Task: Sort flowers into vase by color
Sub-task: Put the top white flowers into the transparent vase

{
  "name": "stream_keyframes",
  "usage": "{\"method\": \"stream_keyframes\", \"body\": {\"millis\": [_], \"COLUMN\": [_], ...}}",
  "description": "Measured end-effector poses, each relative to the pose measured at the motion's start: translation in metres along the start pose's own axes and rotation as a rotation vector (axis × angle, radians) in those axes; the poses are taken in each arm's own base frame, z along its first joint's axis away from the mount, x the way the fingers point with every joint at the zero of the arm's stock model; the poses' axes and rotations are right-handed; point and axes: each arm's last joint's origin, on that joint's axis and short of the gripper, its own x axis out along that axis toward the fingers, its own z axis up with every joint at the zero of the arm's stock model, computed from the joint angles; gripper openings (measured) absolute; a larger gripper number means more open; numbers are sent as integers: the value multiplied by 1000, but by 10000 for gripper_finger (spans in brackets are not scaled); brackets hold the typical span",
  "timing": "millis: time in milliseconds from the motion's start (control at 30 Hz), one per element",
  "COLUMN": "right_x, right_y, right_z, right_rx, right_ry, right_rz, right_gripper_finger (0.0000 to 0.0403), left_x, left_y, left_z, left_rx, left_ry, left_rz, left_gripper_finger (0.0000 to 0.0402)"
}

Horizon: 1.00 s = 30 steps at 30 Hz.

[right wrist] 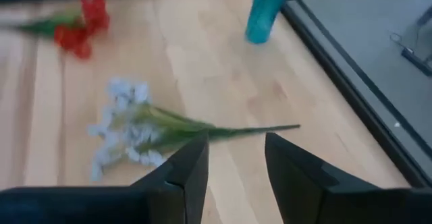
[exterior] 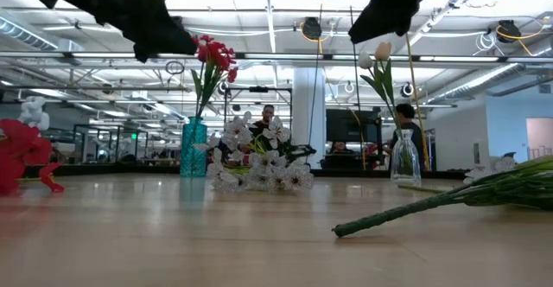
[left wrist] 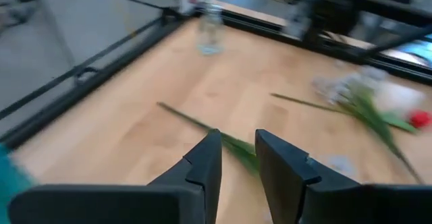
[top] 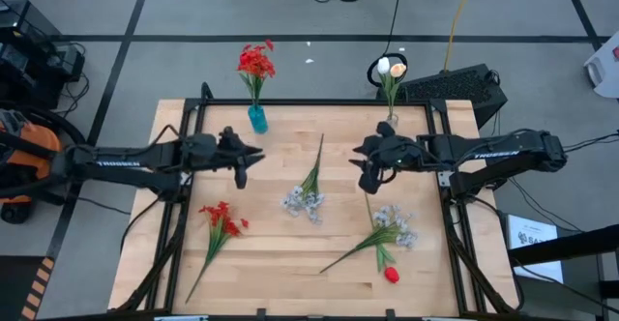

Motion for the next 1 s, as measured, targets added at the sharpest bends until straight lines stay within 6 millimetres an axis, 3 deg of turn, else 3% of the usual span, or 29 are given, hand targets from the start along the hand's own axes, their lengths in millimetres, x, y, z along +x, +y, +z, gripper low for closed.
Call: {"method": "stream_keyframes", "body": {"millis": [267,500,667,1000], "right_x": [47,98,139,200], "right_y": [0,-1,0,4], "right_z": [-1,7,15,-5], "right_rx": [-140,-394,-606,-1108], "right_ry": [48,245,358,566], "right_rz": [128,179,213,79], "right_gripper_finger": [110,89,88,91], "left_x": [2,10,13,12], "left_y": [-36,-57,-62,-63], "left_z": [-5,-8,-11,-12], "left_rx": [51,62,70,74], "left_ry": [-29,-85,-78,-76], "left_rz": [-116,-96,-111,-118], "left_gripper_finger": [91,91,91,91]}}
